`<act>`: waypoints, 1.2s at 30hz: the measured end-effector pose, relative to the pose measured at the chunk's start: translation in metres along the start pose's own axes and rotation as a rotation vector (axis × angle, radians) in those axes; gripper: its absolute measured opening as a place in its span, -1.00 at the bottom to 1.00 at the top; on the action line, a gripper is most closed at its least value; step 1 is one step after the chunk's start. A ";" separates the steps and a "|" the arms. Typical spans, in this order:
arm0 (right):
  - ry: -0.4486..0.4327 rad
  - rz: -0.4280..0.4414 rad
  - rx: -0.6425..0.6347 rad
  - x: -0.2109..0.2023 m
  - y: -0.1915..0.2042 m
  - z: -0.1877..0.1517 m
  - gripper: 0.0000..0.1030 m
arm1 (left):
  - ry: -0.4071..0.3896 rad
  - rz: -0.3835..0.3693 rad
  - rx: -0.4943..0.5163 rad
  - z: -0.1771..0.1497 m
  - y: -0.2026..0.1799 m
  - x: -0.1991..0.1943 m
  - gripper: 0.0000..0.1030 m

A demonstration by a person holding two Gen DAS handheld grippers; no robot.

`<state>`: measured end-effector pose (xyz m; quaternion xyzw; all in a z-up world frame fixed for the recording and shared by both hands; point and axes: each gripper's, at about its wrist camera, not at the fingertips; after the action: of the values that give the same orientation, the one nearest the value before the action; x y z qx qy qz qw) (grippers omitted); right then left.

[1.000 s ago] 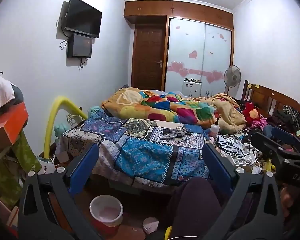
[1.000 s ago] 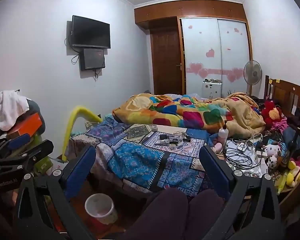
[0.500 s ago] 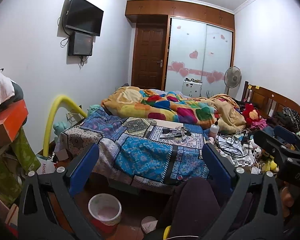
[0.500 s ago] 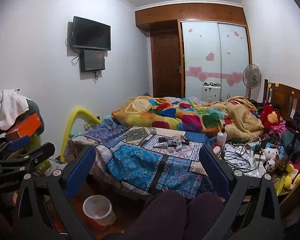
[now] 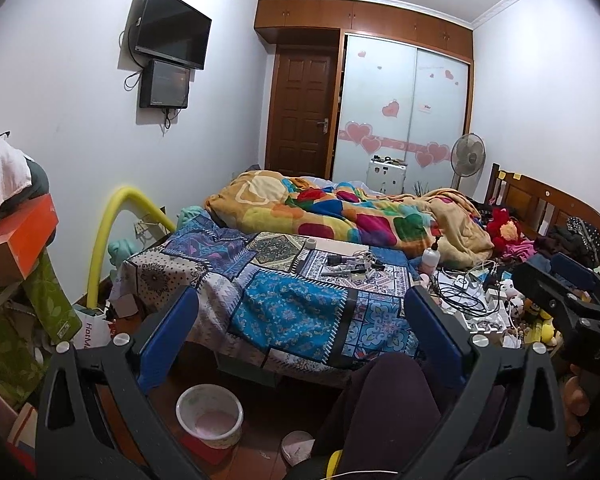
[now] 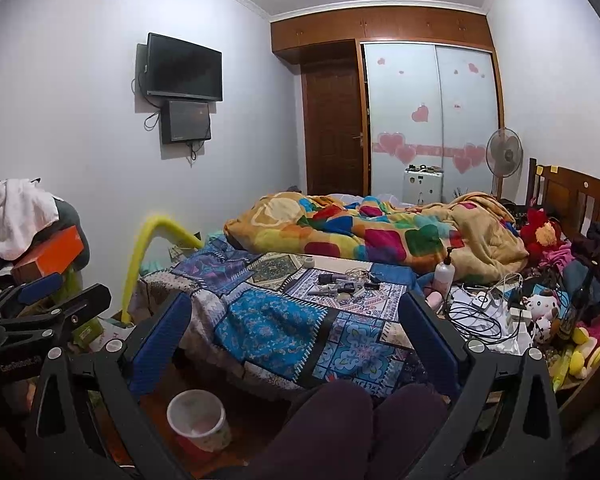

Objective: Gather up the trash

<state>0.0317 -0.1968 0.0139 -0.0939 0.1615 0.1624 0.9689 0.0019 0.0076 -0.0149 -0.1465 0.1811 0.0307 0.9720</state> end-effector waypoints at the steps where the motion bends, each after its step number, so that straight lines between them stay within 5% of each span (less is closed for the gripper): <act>1: -0.001 0.000 -0.001 0.000 0.000 0.000 0.99 | 0.000 -0.001 0.000 0.000 0.000 0.000 1.00; 36: 0.009 0.009 0.000 -0.003 0.001 0.000 0.99 | -0.006 0.003 -0.013 0.000 0.007 -0.001 1.00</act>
<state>0.0290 -0.1970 0.0149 -0.0939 0.1662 0.1662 0.9674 0.0007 0.0140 -0.0160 -0.1526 0.1784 0.0338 0.9715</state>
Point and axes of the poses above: each gripper's, at about its wrist camera, not at the fingertips, and x roughly the way its jaws point, y to its left, z to its top, and after that the axes turned 11 degrees about -x, right-handed
